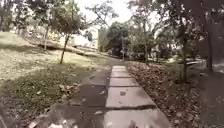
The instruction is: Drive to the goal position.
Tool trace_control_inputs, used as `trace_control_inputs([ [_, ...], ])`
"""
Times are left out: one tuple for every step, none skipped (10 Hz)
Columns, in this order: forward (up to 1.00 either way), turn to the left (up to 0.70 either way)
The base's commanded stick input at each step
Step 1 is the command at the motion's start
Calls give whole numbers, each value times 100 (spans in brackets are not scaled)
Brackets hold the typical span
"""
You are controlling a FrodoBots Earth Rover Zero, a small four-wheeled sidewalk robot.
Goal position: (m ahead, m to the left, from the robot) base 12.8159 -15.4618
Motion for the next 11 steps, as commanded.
trace_control_inputs([
  [100,0],
  [100,0],
  [100,0],
  [100,0],
  [100,0],
  [100,0],
  [100,0],
  [100,0],
  [100,0],
  [100,0],
  [100,-39],
])
